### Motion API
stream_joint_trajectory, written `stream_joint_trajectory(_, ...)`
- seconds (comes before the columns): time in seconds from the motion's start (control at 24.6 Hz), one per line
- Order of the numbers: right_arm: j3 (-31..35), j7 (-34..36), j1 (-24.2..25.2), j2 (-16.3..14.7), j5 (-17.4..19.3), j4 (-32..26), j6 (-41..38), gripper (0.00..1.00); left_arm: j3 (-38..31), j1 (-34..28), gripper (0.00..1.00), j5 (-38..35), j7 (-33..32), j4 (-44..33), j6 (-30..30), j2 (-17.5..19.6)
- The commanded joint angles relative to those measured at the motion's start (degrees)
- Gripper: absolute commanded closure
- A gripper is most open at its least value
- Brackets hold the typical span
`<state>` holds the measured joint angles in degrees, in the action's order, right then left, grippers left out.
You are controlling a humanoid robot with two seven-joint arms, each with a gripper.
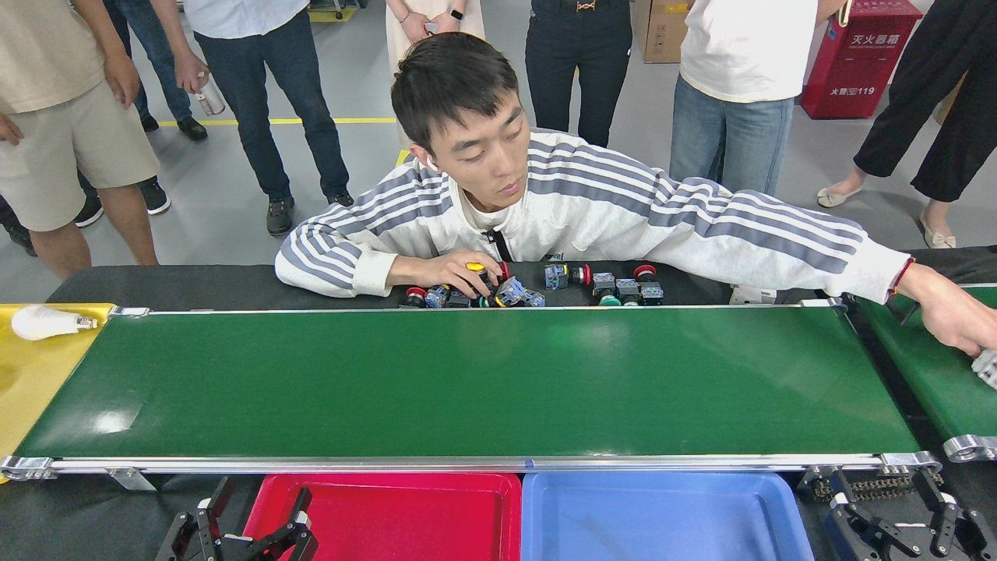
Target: Pick switch part from conveyor to tray
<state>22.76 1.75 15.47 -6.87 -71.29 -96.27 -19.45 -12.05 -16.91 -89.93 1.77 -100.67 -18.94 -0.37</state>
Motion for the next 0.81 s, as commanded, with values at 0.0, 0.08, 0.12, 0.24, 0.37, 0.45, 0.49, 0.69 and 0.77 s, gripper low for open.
stream_joint_trajectory(0.0, 0.3, 0.8, -0.5, -0.5, 0.1, -0.9, -0.1, 0.0, -0.2, 0.5, 0.0, -0.2, 0.6, -0.1, 1.8, -0.1)
stream_joint_trajectory(0.08, 0.3, 0.9, -0.5, -0.9, -0.2, -0.8, -0.1, 0.0, -1.0, 2.0, 0.0, 0.0, 0.5, 2.1, 2.9, 0.1)
stream_joint_trajectory(0.12, 0.3, 1.0, -0.5, -0.9, -0.2, -0.8, -0.1, 0.0, -1.6, 3.0, 0.0, 0.0, 0.5, 2.7, 3.6, 0.0)
stream_joint_trajectory(0.24, 0.3, 1.0, -0.8, -0.7, -0.2, -0.8, -0.1, 0.0, -3.4, 5.0, 0.0, 0.0, 0.6, 4.3, 4.9, 0.4)
stream_joint_trajectory(0.37, 0.3, 1.0, -0.8, -0.8, -0.2, -0.8, -0.1, 0.0, -3.7, 5.2, 0.0, 0.0, 0.7, 4.3, 5.0, 0.0)
stream_joint_trajectory(0.45, 0.3, 0.9, -0.8, -0.8, -0.2, -0.6, -0.1, 0.0, -4.3, 5.1, 0.0, 0.0, 0.7, 3.9, 4.6, 0.1)
stream_joint_trajectory(0.49, 0.3, 0.9, -0.8, -0.8, -0.2, -0.6, -0.1, 0.0, -4.3, 5.2, 0.0, 0.0, 0.6, 3.8, 4.5, 0.2)
stream_joint_trajectory(0.69, 0.3, 0.8, -1.0, -0.8, -0.3, -0.5, 0.0, 0.0, -4.2, 4.5, 0.0, 0.0, 0.6, 4.3, 4.2, 1.0)
stream_joint_trajectory(0.77, 0.3, 0.8, -1.1, -0.8, -0.3, -0.4, 0.0, 0.0, -3.9, 4.4, 0.0, 0.0, 0.6, 4.3, 4.0, 1.1)
